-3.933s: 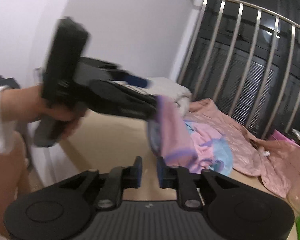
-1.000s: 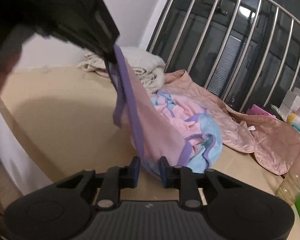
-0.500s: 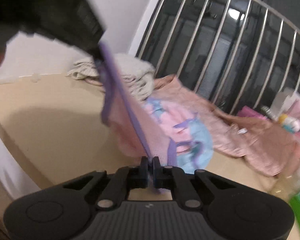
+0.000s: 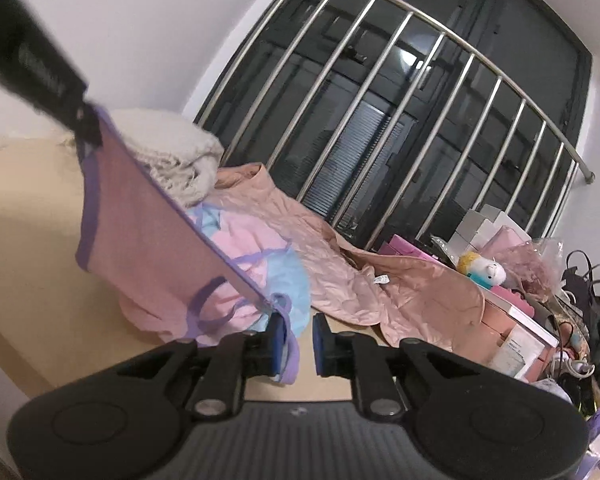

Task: Fold clothes
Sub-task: 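Lift the garment with both grippers and shake it out in the air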

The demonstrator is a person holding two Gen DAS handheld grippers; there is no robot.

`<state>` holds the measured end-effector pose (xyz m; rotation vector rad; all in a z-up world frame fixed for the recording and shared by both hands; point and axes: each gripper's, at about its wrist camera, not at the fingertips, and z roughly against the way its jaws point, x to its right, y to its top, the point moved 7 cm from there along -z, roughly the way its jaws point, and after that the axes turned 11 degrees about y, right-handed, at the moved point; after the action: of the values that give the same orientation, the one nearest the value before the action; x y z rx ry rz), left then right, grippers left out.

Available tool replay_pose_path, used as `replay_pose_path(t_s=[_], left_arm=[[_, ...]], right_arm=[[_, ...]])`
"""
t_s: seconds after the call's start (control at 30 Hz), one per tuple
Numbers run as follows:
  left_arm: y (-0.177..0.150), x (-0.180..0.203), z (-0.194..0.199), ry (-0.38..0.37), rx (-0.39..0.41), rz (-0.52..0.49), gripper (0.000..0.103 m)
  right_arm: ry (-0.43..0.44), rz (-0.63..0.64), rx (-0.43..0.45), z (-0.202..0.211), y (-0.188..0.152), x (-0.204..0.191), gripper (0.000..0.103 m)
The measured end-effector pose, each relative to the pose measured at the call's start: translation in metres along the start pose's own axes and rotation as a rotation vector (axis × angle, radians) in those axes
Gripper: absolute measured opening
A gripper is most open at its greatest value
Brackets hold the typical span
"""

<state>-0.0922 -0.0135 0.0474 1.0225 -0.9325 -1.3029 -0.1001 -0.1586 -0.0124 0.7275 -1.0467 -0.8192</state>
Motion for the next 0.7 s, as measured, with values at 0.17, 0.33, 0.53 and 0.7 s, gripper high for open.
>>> replay_pose_path(t_s=[0.17, 0.33, 0.53, 0.7], left_arm=[[-0.009, 0.001, 0.0, 0.004, -0.01, -0.012, 0.003], [-0.011, -0.005, -0.001, 0.02, -0.012, -0.011, 0.003], [-0.009, -0.009, 0.0, 0.023, -0.006, -0.009, 0.003], [-0.01, -0.008, -0.001, 0.023, -0.009, -0.015, 0.003]], right_arm=[[0.018, 0.072, -0.02, -0.017, -0.007, -0.023, 0.013], [0.068, 0.125, -0.036, -0.021, -0.011, -0.046, 0.016], [0.081, 0.167, -0.034, -0.019, -0.011, -0.055, 0.02], [0.081, 0.187, -0.041, -0.023, -0.008, -0.055, 0.021]])
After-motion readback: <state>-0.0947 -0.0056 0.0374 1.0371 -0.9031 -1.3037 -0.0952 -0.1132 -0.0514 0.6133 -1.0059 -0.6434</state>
